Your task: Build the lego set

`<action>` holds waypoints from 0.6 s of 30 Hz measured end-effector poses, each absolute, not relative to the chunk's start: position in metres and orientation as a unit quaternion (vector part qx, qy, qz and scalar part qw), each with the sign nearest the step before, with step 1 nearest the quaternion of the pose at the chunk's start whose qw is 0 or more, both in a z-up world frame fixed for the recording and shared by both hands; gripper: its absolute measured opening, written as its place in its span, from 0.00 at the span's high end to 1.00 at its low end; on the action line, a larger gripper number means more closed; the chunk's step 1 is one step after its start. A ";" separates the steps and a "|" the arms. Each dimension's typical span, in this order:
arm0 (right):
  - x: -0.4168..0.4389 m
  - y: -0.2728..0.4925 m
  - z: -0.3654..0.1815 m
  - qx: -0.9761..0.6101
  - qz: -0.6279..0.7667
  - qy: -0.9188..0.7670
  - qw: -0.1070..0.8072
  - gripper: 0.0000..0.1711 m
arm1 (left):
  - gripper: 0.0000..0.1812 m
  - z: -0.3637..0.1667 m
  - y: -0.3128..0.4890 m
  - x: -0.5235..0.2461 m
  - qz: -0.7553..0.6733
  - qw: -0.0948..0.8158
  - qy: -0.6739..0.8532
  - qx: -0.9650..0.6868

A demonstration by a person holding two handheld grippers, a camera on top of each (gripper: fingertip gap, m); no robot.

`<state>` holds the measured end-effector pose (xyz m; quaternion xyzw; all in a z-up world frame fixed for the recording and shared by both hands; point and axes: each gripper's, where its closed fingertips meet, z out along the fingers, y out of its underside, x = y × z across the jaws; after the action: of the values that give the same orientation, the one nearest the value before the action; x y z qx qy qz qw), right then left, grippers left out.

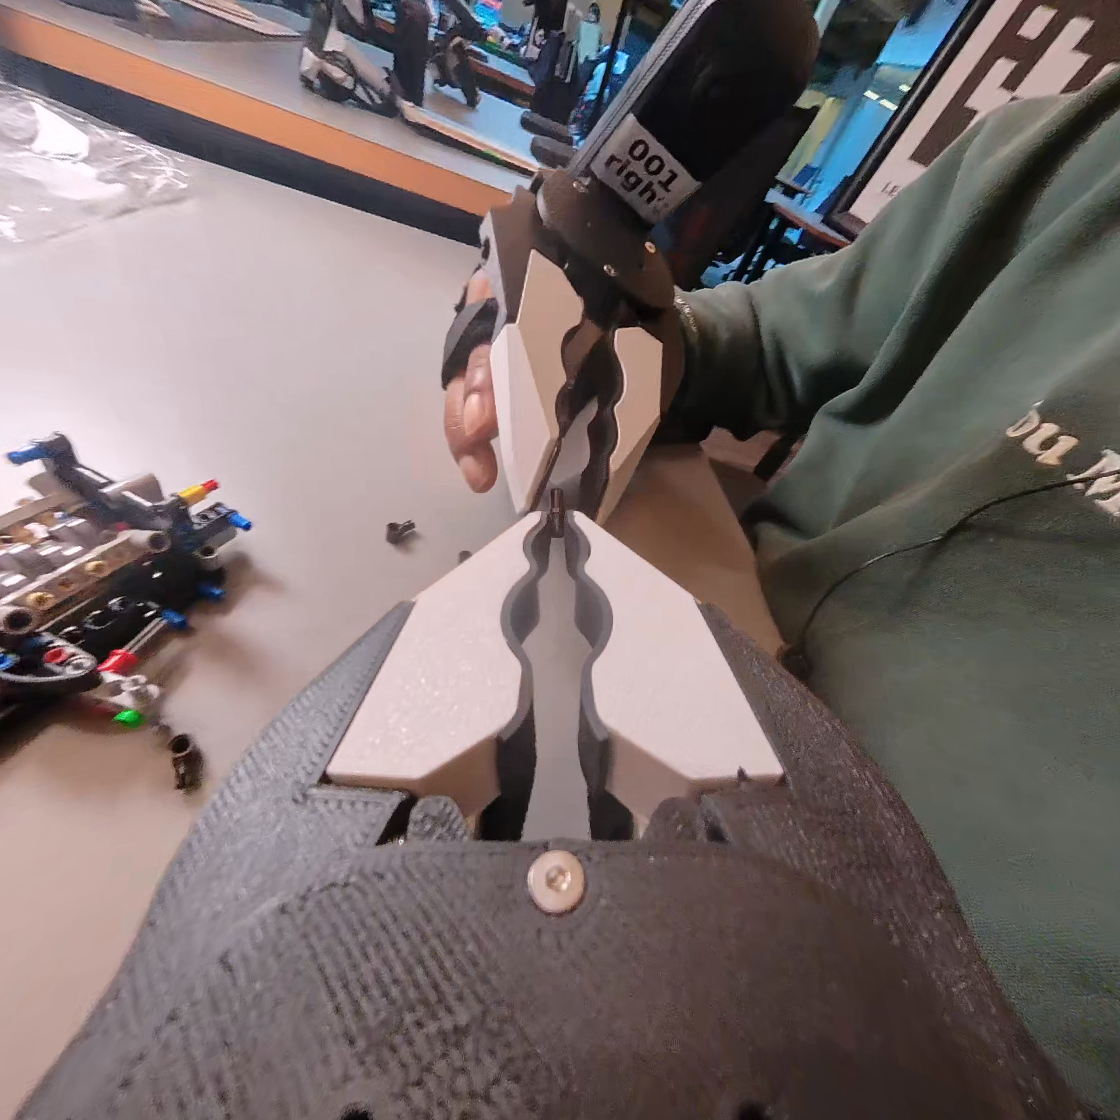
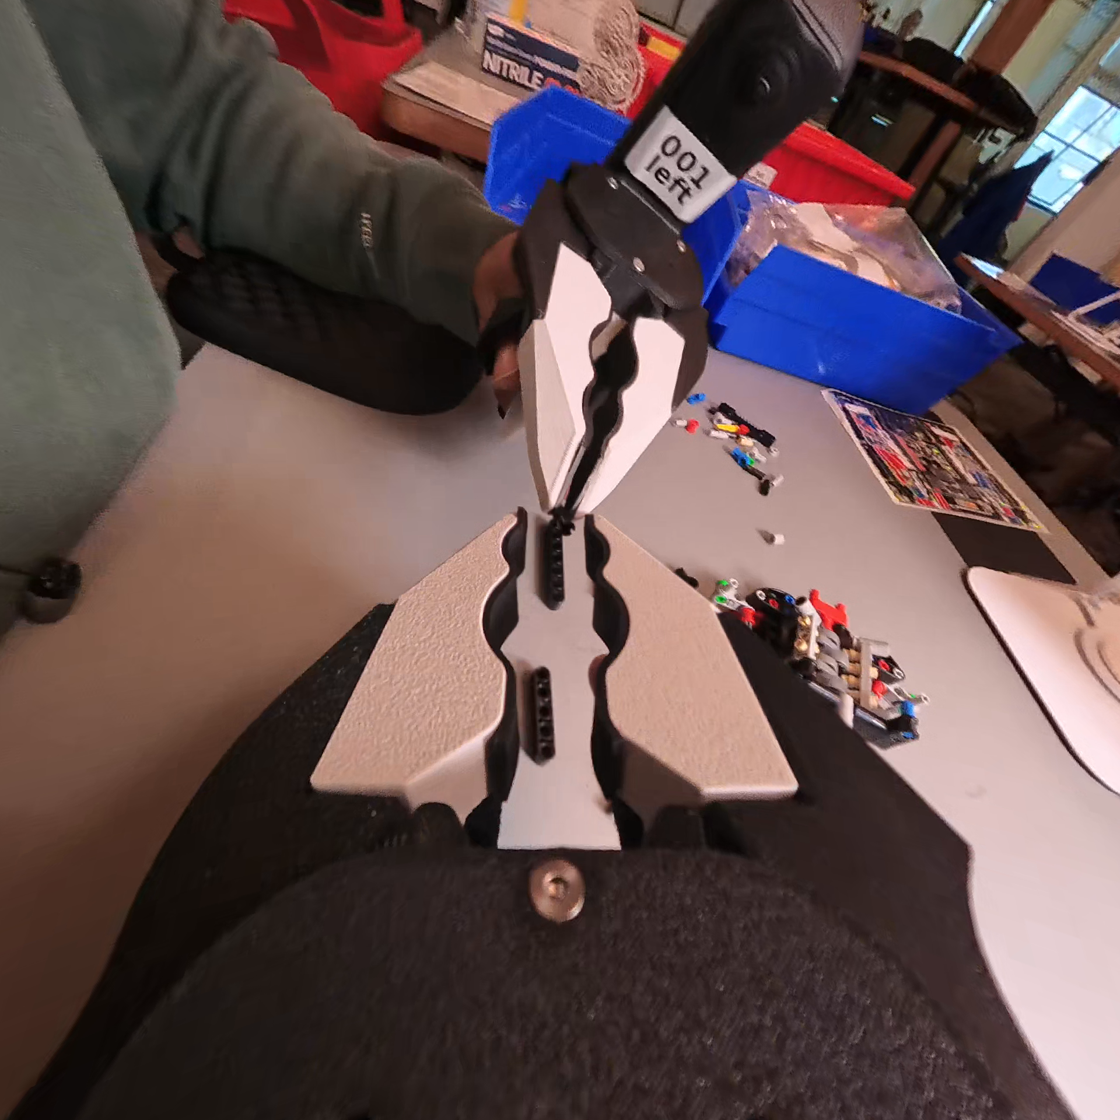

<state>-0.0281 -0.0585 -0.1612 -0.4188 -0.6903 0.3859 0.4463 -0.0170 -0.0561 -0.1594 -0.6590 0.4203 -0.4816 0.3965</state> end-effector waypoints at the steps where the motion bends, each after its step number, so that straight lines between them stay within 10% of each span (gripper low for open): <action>1: -0.027 -0.059 -0.160 -0.417 0.388 -0.690 0.447 0.91 | 0.99 -0.159 -0.058 -0.015 -0.489 0.392 0.419 -0.656; 18: 0.011 -0.026 -0.193 -0.504 0.323 -0.723 0.345 0.98 | 0.88 -0.218 -0.042 -0.013 -0.284 0.382 0.493 -0.729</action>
<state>0.0112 -0.0260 -0.1928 -0.5037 -0.7232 0.3227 0.3452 -0.0127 -0.0416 -0.2185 -0.7286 0.4930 -0.2836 0.3816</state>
